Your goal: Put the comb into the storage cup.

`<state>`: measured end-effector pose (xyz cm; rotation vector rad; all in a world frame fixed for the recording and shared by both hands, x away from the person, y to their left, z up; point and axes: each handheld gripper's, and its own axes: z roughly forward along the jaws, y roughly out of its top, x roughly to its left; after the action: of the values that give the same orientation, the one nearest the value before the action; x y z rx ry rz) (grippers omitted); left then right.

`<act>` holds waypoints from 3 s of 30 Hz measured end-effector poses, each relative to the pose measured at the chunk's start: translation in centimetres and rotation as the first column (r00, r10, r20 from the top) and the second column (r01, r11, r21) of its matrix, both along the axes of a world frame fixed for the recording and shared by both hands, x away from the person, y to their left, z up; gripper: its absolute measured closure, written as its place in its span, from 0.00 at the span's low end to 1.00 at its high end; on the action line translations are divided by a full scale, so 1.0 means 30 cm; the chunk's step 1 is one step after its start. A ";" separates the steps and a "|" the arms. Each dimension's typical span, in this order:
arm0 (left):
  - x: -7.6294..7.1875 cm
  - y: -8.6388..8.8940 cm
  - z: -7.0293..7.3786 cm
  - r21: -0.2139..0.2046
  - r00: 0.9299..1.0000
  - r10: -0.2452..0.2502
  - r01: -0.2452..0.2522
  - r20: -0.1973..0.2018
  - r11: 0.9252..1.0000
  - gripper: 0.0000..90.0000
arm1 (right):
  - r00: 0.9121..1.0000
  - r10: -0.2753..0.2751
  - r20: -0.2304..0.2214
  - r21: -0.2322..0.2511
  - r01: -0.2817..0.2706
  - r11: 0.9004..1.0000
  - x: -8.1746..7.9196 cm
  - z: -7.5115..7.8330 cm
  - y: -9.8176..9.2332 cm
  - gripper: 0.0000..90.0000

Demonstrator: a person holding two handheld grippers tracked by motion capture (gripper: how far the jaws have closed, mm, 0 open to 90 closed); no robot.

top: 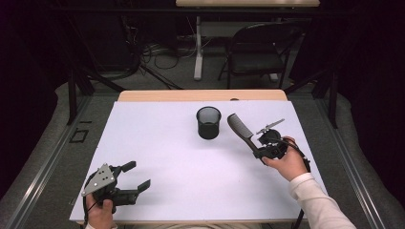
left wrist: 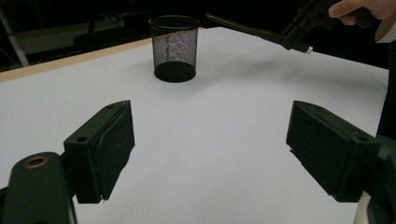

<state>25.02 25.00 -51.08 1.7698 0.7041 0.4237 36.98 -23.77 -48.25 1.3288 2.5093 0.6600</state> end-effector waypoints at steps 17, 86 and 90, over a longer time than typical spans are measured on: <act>0.001 -0.003 -0.001 0.002 1.000 0.008 -0.008 -0.002 1.000 0.17 | 0.995 0.025 0.095 0.031 -0.028 0.999 -0.032 0.045 0.031 0.81; 0.002 -0.082 0.012 0.049 1.000 0.003 -0.004 0.017 0.999 0.26 | 0.885 0.105 0.453 0.135 -0.185 0.974 -0.114 0.066 0.283 0.81; 0.012 -0.083 0.013 0.048 1.000 0.013 -0.014 0.008 0.999 0.29 | 0.876 0.111 0.469 0.129 -0.193 0.973 -0.120 0.048 0.292 0.81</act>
<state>25.38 22.51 -50.71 1.8086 0.7058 0.4603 33.38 -15.02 -46.82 0.8862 2.2131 1.1050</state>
